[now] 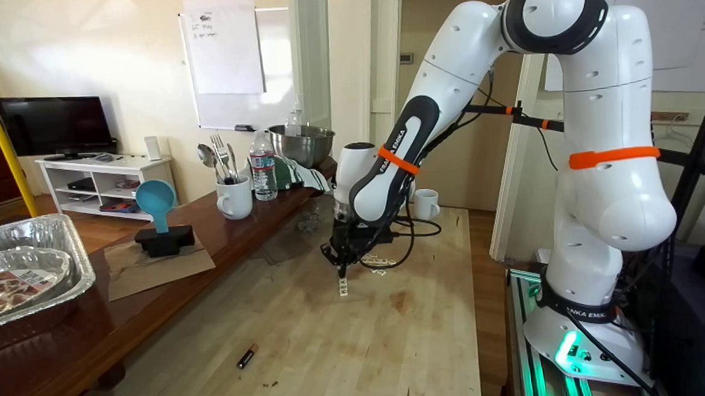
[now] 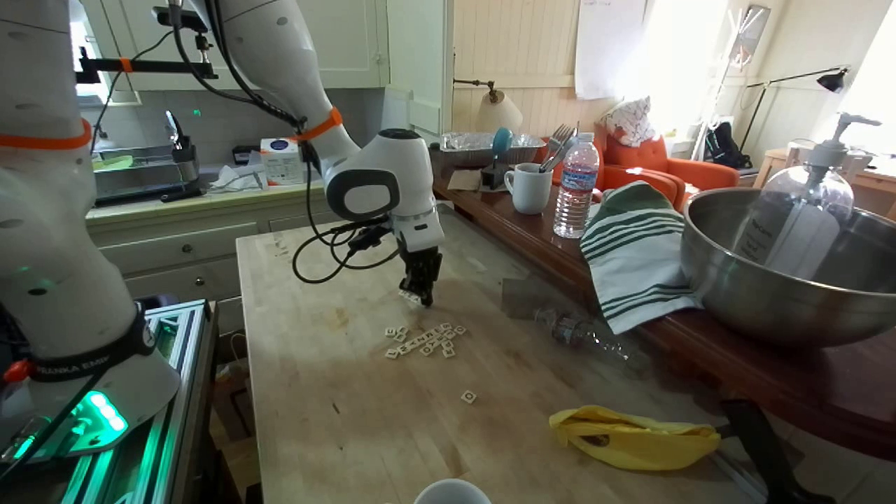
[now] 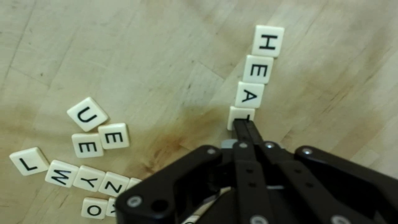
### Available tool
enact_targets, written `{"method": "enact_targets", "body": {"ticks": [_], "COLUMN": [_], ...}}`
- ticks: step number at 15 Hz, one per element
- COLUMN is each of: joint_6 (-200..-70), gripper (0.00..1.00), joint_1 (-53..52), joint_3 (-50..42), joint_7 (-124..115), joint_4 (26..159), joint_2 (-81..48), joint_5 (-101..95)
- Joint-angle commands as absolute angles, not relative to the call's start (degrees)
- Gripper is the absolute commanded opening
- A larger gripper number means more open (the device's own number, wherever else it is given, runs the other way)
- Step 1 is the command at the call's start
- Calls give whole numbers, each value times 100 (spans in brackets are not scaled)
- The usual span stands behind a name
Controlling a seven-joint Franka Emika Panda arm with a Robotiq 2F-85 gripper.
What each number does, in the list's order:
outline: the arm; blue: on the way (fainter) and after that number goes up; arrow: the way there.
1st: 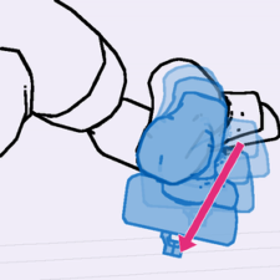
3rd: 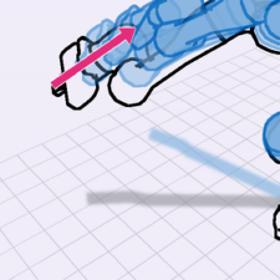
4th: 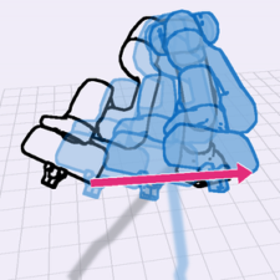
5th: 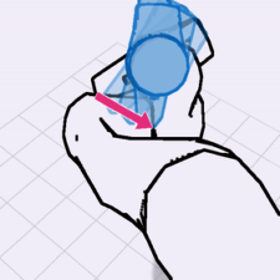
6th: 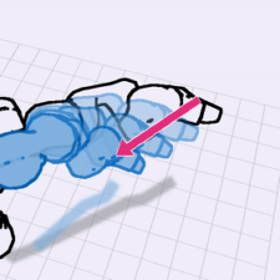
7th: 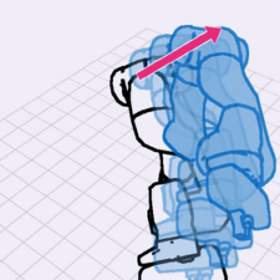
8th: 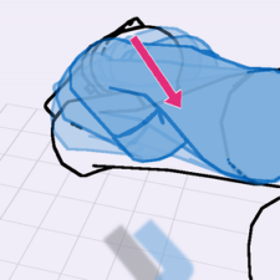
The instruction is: Align the small blocks on the table
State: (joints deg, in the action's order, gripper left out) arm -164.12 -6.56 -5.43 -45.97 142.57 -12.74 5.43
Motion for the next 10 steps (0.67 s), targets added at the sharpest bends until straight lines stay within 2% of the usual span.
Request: {"method": "enact_targets", "body": {"ticks": [1,10], "joint_6": [-16312,-16216], "gripper": [0,0], "joint_1": [-755,-682], "joint_3": [-726,-675], "joint_7": [-4743,-4765], "joint_4": [14539,14561], "joint_2": [-959,-798], "joint_5": [250,-228]}}
